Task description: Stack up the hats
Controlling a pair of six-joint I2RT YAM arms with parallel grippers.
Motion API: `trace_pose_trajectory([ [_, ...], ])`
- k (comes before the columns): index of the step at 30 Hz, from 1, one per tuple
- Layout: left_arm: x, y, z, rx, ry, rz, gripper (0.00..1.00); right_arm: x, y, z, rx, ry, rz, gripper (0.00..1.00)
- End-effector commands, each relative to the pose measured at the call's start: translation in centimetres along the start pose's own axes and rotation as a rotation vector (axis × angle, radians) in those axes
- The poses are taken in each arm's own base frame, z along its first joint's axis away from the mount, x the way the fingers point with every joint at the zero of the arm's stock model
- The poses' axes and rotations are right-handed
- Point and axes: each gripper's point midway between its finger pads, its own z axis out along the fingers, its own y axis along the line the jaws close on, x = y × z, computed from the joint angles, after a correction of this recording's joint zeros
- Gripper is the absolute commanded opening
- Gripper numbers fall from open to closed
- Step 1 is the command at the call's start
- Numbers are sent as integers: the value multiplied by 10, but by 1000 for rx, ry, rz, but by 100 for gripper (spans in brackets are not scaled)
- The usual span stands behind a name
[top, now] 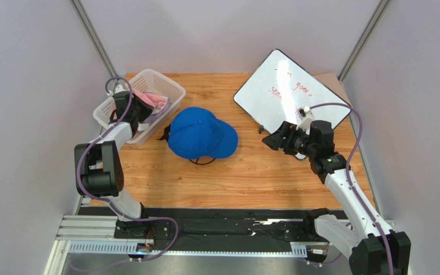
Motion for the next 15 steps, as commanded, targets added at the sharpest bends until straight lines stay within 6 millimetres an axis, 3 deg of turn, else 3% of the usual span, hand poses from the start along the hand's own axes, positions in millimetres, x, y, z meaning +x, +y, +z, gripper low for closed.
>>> trace_pose_trajectory([
  [1,-18,-21,-8,67,-41,5,9,-7,4,-5,-2,-38,-30,77],
  [4,-28,-29,-16,82,-71,4,0,-7,5,-5,-6,-35,-30,77],
  [8,-28,-37,-24,106,-57,9,3,-6,4,-7,-3,-37,-31,77],
  [12,-28,-34,-28,92,-65,43,31,-5,4,-7,-5,-34,-29,77],
  [15,-16,-23,-30,42,-11,51,43,-4,5,-7,-10,-34,-31,77],
])
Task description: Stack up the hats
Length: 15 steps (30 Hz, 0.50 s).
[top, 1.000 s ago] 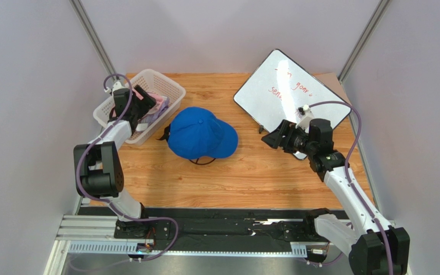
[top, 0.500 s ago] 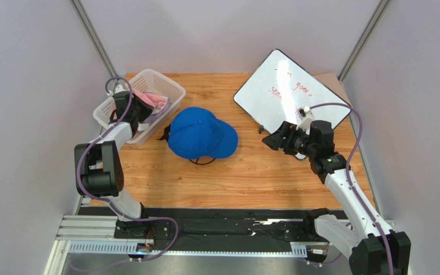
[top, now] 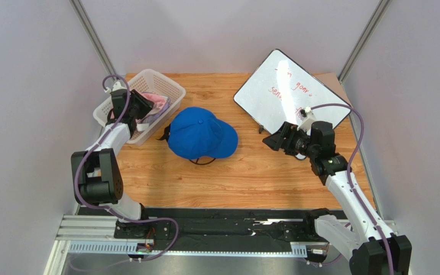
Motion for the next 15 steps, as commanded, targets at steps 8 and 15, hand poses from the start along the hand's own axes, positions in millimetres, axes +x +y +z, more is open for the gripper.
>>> trace_pose_trajectory([
  [8,13,-12,-11,76,23,-100,57,-2,5,-4,-23,-21,-23,77],
  [15,4,-22,-2,119,-13,-144,59,-2,5,-9,-12,-31,-32,77],
])
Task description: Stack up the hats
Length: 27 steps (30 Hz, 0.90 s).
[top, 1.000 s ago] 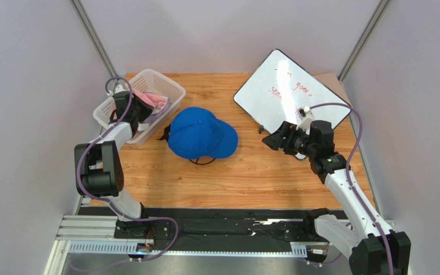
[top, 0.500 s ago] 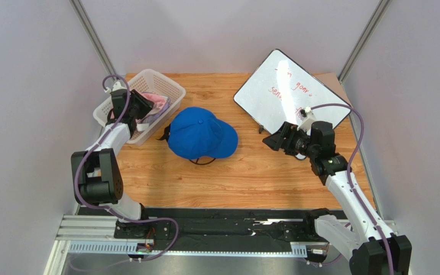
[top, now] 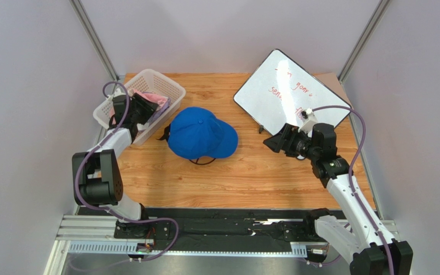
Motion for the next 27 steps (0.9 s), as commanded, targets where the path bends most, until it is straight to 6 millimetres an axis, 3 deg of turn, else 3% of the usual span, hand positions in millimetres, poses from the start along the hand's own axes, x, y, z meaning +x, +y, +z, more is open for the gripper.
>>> trace_pose_trajectory([
  [1,-17,-29,2,106,-48,-47,59,-5,4,-4,-9,-29,-31,77],
  [11,-28,-45,-7,144,-76,-67,60,-1,0,-4,4,-14,-34,77],
  [16,-23,-47,-7,164,-53,-83,60,3,-3,-5,9,-7,-33,77],
  [22,-22,-56,-23,200,-51,-51,61,6,-7,-7,28,-4,-41,77],
  [27,-25,-54,-10,179,-40,-41,61,6,-4,-7,17,-4,-39,77],
])
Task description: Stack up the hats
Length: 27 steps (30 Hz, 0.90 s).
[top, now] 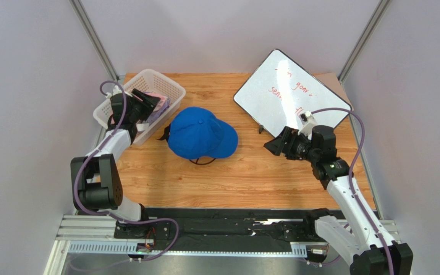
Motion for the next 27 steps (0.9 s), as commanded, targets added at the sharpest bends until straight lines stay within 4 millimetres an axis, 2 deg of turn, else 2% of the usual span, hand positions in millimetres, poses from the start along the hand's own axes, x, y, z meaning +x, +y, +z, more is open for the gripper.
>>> trace_pose_trajectory([
  [1,-13,-16,8,41,-21,28,61,-4,3,-4,-7,-27,-31,77],
  [9,-15,-12,23,35,-23,12,62,-6,5,-8,-7,-36,-35,77],
  [18,0,5,30,-4,8,1,63,-6,6,-10,-9,-42,-32,77],
  [22,-4,16,40,-50,-26,-14,65,-6,8,-10,-16,-41,-31,77],
  [27,-12,18,53,-67,-72,-47,66,-8,8,-12,-11,-52,-36,77],
])
